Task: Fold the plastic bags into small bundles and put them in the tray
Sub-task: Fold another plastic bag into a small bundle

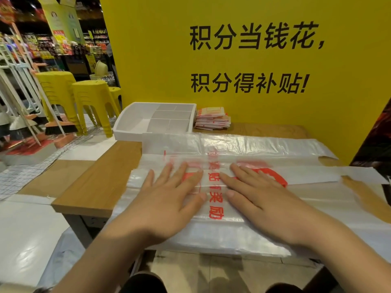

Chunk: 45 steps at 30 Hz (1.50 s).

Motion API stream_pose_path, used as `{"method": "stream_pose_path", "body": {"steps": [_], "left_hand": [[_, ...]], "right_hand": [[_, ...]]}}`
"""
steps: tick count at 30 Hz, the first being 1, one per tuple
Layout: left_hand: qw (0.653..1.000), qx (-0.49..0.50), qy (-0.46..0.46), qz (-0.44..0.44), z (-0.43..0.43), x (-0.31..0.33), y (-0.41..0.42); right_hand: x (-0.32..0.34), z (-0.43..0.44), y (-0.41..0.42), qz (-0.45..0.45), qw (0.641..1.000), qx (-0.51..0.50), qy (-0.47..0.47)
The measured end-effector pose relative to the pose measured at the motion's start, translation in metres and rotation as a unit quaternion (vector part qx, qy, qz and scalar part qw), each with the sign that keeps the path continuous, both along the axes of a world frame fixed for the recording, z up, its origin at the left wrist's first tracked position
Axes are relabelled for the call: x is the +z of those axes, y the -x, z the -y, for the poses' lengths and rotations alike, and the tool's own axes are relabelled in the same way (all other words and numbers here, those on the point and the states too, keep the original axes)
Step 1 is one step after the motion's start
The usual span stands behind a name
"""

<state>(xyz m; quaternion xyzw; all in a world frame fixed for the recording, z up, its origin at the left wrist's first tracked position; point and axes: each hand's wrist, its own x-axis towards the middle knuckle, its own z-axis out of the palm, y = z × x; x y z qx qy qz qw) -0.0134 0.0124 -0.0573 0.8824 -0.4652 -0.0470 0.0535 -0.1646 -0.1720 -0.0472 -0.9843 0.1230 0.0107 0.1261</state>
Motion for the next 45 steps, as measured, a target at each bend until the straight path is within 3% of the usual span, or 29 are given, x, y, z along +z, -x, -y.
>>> {"method": "stream_pose_path", "body": {"steps": [6, 10, 14, 17, 21, 27, 29, 36, 42, 45], "left_hand": [[0.999, 0.04, 0.01, 0.002, -0.027, 0.001, -0.012], [0.999, 0.04, 0.009, 0.006, -0.024, 0.002, -0.011], [0.998, 0.037, 0.04, 0.043, -0.024, 0.003, -0.011], [0.988, -0.005, 0.108, 0.107, -0.024, 0.007, -0.01], [0.988, -0.044, 0.105, 0.106, -0.023, 0.012, -0.007], [0.974, -0.089, 0.157, 0.134, -0.032, 0.015, -0.003], [0.976, -0.094, 0.17, 0.101, -0.033, 0.018, -0.006], [0.99, -0.022, 0.133, 0.052, -0.012, 0.043, -0.02], [0.985, -0.032, 0.14, 0.093, -0.008, 0.027, -0.029], [0.979, -0.048, 0.123, 0.154, -0.009, 0.017, -0.022]], "right_hand": [[0.008, 0.059, 0.056, -0.038, 0.991, -0.127, -0.004], [0.01, 0.067, 0.065, -0.064, 0.987, -0.149, 0.003], [0.013, 0.057, 0.059, -0.07, 0.977, -0.173, 0.099], [0.023, 0.039, 0.049, -0.021, 0.978, -0.115, 0.17], [0.031, 0.026, 0.033, 0.046, 0.99, -0.033, 0.127], [0.028, 0.02, 0.034, 0.075, 0.982, -0.026, 0.173], [0.029, 0.018, 0.036, 0.082, 0.981, -0.026, 0.173], [0.031, 0.028, 0.012, 0.1, 0.98, -0.057, 0.159], [0.017, 0.035, 0.002, 0.095, 0.981, -0.044, 0.162], [0.013, 0.032, 0.002, 0.104, 0.982, -0.035, 0.151]]}}
